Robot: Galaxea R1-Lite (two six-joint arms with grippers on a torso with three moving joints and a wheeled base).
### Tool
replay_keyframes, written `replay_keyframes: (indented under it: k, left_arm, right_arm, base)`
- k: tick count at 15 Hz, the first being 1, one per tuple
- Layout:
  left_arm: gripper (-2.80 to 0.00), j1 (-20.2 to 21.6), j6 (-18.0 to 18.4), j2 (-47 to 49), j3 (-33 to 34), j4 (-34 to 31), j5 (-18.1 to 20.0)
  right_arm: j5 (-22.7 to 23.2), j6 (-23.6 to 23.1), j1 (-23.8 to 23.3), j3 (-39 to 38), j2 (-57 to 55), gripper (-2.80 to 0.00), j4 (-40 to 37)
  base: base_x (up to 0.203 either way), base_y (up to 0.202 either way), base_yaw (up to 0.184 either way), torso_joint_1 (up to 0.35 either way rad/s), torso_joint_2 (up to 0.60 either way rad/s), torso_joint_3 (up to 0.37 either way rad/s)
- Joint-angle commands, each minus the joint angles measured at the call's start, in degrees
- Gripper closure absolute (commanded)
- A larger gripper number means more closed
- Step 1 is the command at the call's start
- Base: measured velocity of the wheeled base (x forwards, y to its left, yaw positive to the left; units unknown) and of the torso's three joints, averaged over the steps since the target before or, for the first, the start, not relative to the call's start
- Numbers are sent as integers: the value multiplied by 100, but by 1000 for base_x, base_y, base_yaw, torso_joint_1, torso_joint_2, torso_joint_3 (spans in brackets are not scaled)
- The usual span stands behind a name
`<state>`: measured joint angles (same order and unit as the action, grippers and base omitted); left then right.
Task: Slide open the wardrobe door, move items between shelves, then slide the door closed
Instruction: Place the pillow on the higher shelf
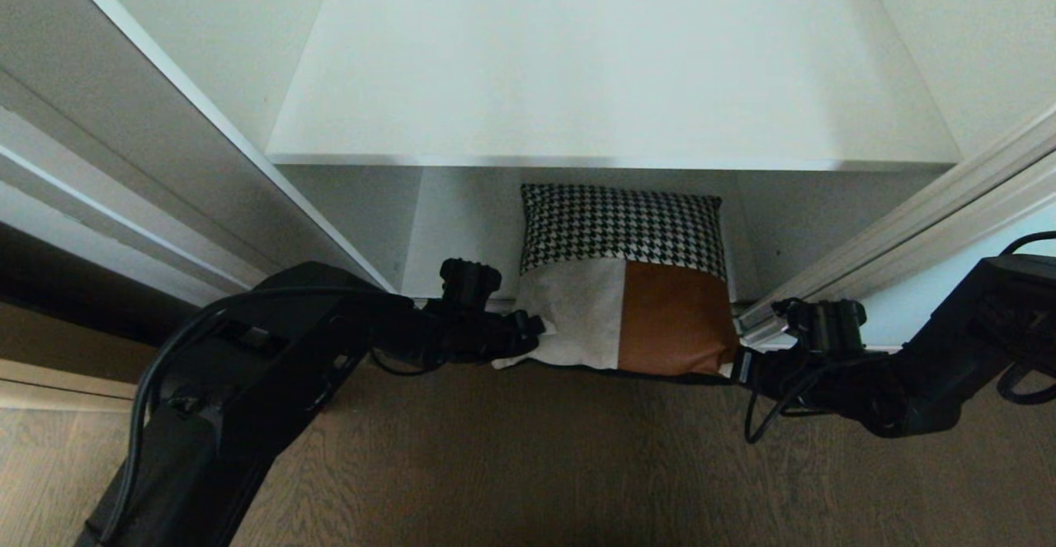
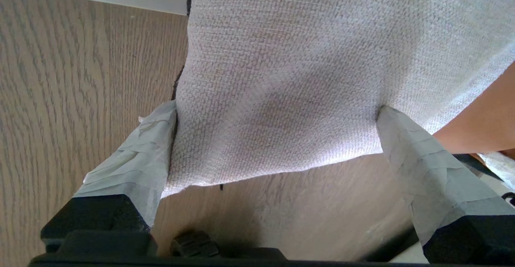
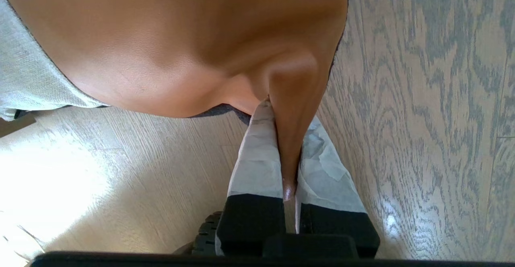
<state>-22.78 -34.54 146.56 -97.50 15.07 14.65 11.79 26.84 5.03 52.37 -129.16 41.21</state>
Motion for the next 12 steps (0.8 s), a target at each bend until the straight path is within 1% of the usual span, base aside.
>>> replay_keyframes:
  k: [1,4,5,12]
  left_arm:
    - [-280,2,-25,-27,-1,4,3]
    - [-280,2,5,-69,-10,-226,4]
    - [0,2,17,-62,-18,-251,2]
    - [0,2,1,-4,-93,-188,2]
  right_arm:
    - [16,14,6,19,5,0,19]
    - [25,14,1,36,-39,0,19]
    - [25,14,6,36,-39,0,19]
    - [25,14,-2,41,-39,0,28]
  base:
    - [0,0,0,0,0,0]
    - [0,0,0,0,0,0]
    - [0,0,0,0,0,0]
    - [0,0,0,0,0,0]
